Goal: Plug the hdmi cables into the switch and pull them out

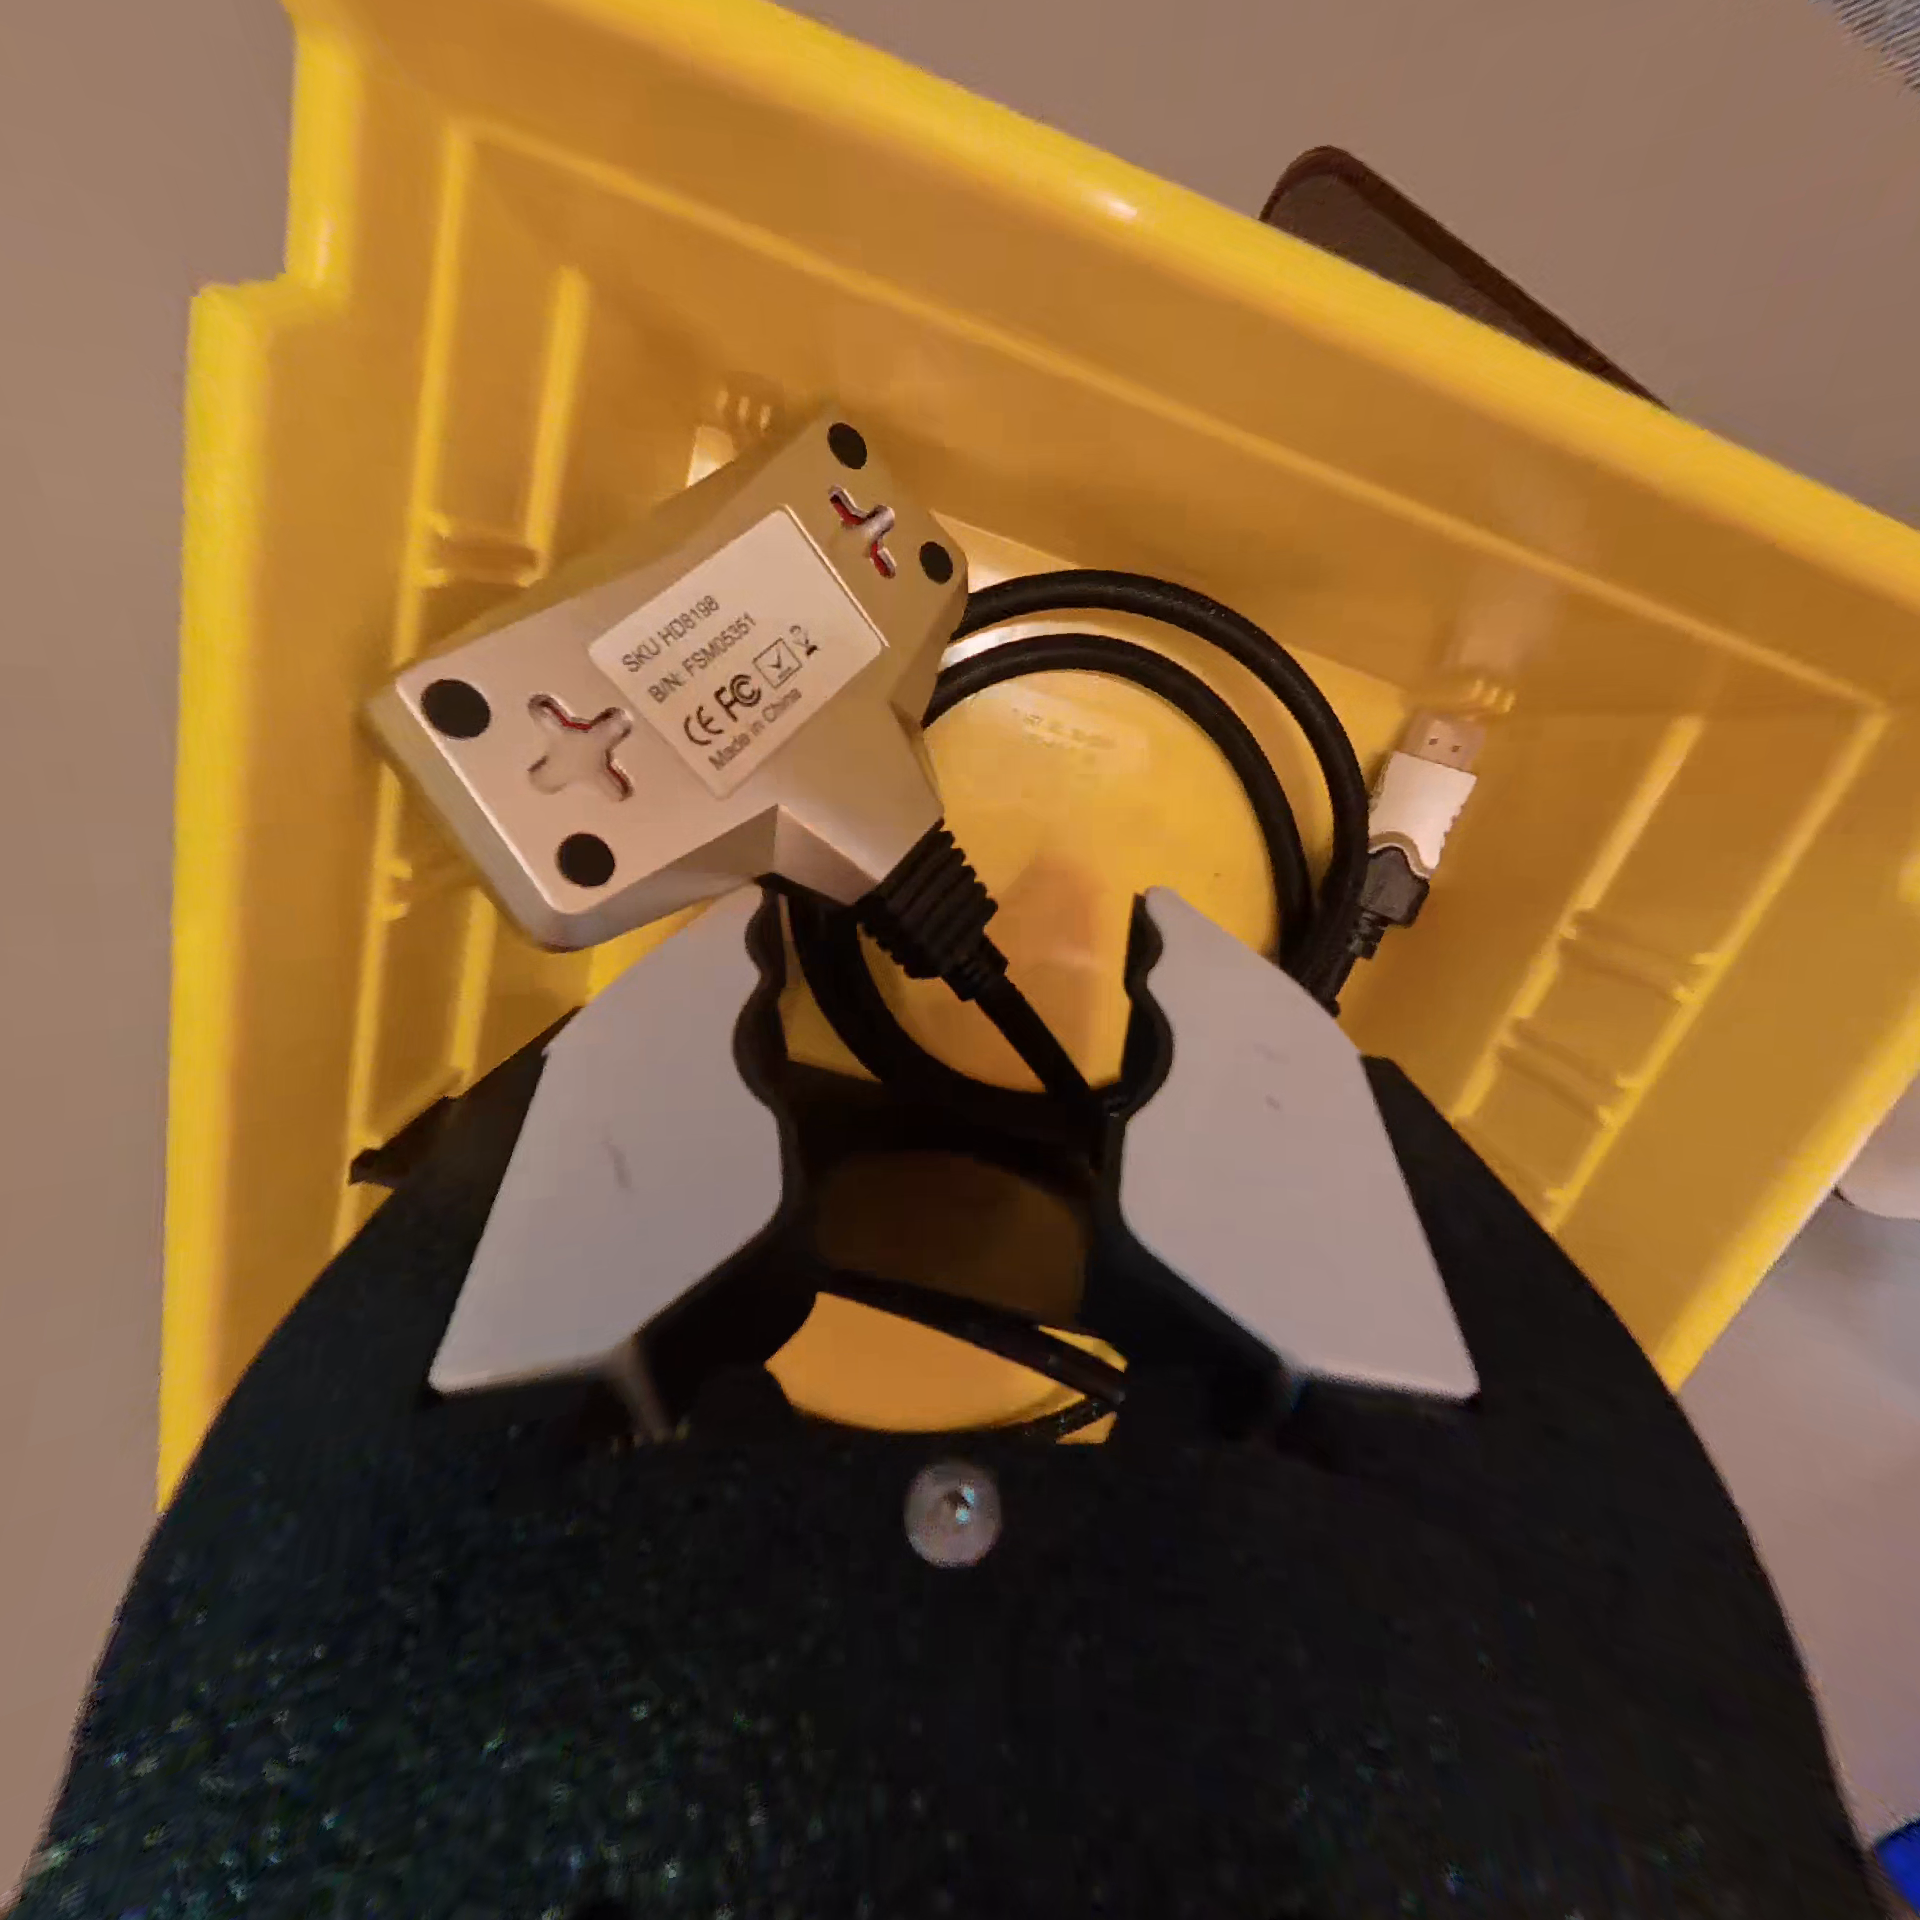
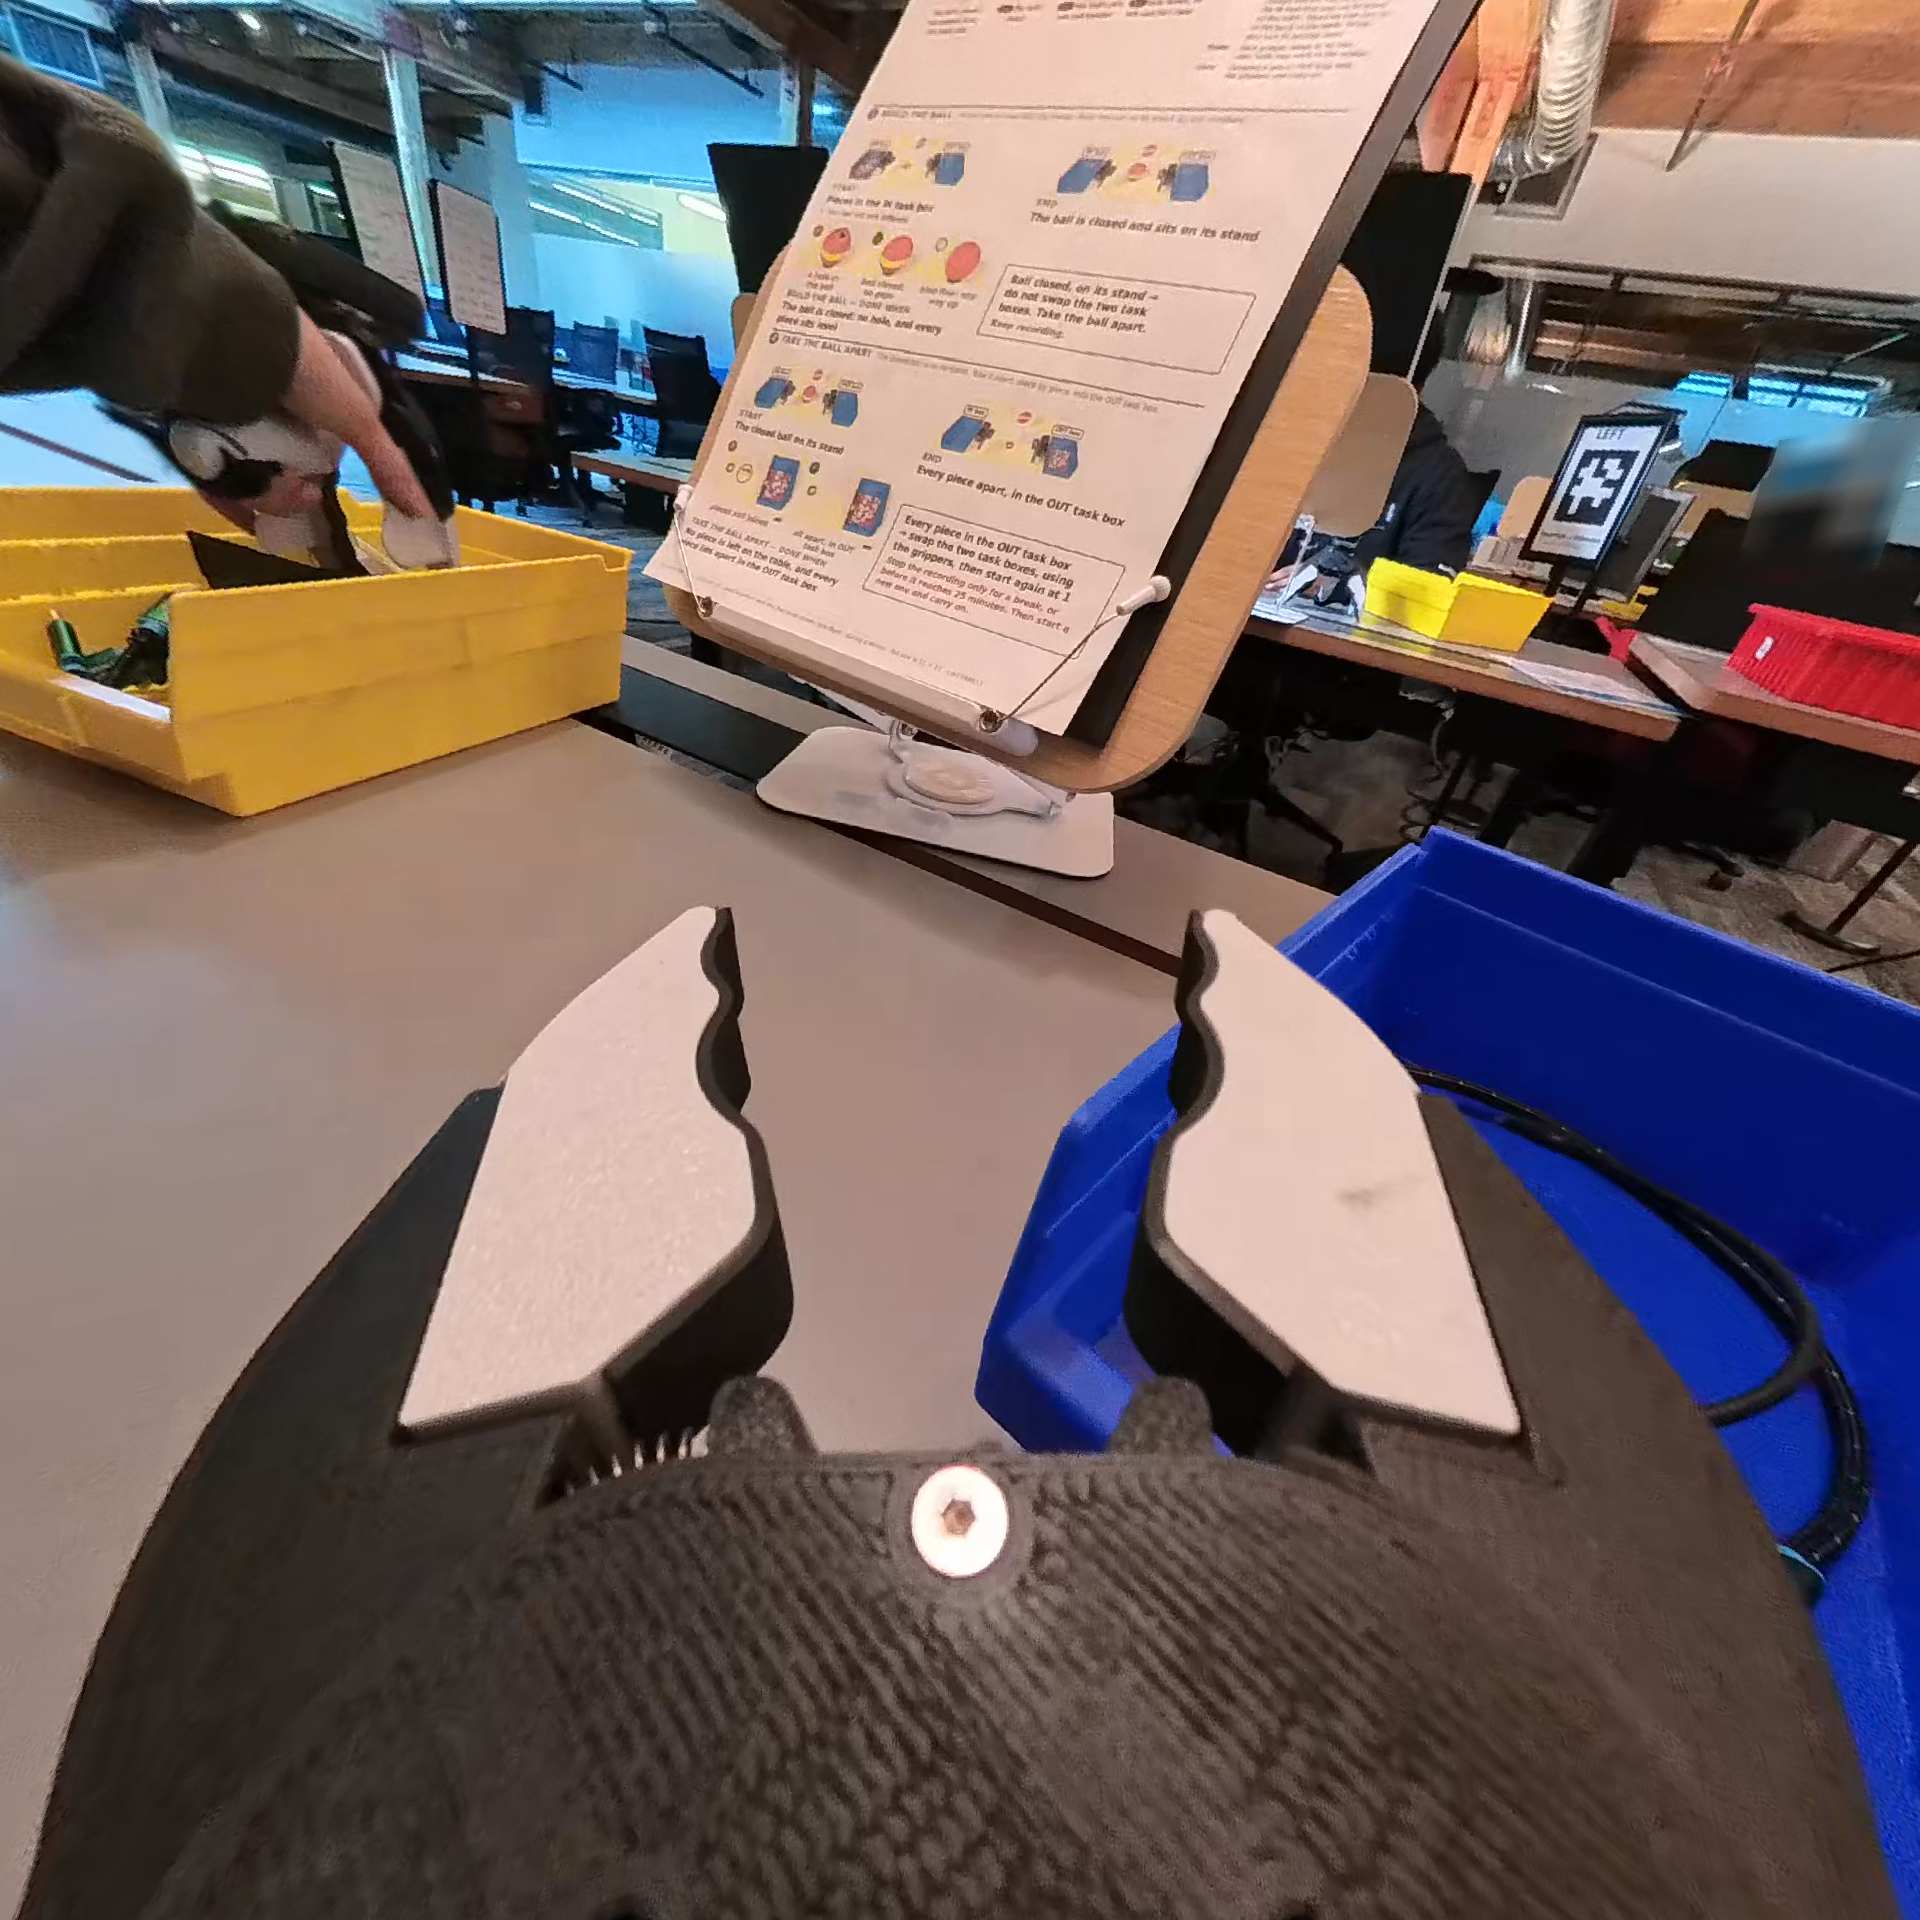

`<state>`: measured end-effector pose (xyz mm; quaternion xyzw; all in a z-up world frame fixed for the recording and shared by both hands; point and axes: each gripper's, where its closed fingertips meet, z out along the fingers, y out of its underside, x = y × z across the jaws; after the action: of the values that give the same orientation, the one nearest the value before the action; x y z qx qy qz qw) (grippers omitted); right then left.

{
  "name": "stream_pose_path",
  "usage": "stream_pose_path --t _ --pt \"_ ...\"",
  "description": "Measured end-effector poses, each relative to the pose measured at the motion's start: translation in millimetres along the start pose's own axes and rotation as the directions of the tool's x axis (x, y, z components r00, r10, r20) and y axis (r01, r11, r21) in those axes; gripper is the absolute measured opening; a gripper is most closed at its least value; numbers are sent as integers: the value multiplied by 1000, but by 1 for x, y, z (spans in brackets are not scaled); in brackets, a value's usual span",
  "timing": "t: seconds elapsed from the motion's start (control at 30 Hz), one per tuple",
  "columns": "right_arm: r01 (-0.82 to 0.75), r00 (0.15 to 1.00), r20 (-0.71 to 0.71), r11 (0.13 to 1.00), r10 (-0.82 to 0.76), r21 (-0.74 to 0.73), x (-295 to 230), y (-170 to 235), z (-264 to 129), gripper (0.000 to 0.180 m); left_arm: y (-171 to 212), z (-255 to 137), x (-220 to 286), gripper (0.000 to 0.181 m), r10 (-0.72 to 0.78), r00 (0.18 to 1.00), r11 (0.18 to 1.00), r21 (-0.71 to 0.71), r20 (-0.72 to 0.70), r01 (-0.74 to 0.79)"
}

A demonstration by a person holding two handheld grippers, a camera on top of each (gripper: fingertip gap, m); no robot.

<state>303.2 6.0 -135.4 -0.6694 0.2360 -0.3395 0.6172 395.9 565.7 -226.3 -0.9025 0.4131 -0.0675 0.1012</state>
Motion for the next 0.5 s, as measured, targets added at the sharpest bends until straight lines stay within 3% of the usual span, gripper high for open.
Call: stream_pose_path --t 0.13,0.23,0.3,0.37,0.43,0.5 --pt "-20 1000 20 1000 20 7 -2 0 -1 80 0 2 2 66 -13 999 999 -44 52 15" --pt "13 1000 8 1000 -13 -7 0 2 -1 79 7 -1 -7 49 95 989 988 -134 110 -80" --pt "25 1000 15 1000 -25 -11 -1 2 -2 79 8 -1 -14 50 98 986 986 -150 136 -78" --pt "17 1000 25 1000 -16 -7 -2 1 -2 79 15 5 -10 53 51 994 984 -175 92 -34" --pt "8 999 32 1000 -8 -2 -2 0 -2 79 21 8 -15 74 86 987 976 -208 138 -56" --pt "6 999 38 1000 -6 -4 -3 1 -2 79 21 9 -17 70 127 977 973 -214 171 -89"
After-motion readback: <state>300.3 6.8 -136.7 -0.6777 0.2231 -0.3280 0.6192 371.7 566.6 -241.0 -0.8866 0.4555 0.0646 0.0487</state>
